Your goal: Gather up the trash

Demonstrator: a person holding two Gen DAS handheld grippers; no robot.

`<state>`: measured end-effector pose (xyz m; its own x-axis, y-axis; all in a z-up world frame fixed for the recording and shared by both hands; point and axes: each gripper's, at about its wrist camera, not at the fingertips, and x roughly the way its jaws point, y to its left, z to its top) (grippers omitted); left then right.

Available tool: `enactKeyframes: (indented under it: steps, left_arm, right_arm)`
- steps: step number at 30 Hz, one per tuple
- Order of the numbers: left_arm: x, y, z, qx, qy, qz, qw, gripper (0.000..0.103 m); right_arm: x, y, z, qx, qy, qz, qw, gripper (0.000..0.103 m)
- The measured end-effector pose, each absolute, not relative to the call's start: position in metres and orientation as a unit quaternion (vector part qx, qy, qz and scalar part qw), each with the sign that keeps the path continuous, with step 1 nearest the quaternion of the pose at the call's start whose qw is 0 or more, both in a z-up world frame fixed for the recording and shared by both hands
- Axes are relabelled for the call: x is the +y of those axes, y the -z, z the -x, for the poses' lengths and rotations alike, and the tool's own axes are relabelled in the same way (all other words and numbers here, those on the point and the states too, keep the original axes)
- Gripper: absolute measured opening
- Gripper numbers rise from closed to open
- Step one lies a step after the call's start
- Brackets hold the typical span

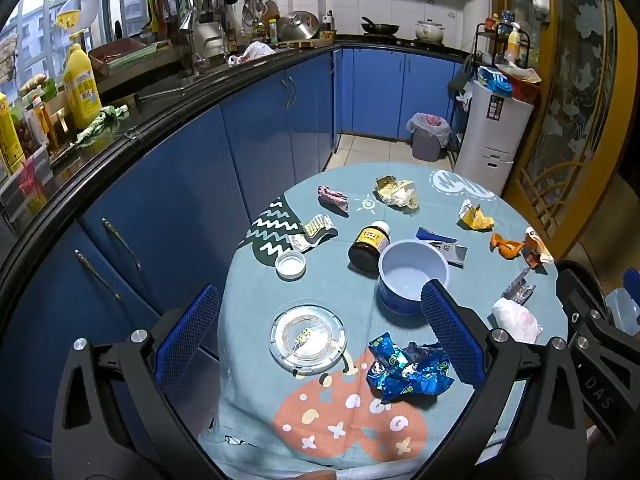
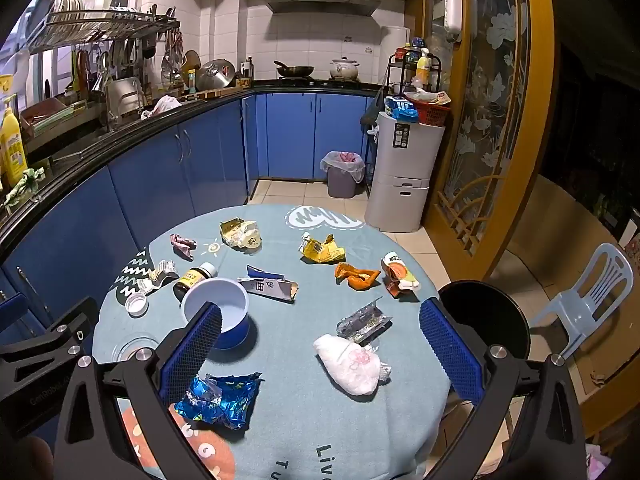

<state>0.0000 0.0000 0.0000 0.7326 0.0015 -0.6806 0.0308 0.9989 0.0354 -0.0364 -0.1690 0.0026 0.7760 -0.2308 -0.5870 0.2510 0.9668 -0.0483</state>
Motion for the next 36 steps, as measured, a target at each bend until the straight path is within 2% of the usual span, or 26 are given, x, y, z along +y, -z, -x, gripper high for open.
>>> enactKeyframes:
  steps: [36]
  left_arm:
    - [-0.0042, 0.0016, 0.0022, 0.366, 0.009, -0.019, 0.930, 0.100]
  right_arm:
    - [-0.1697, -0.0048, 0.0378, 0.309, 0.127, -0.018, 0.942, 0.097]
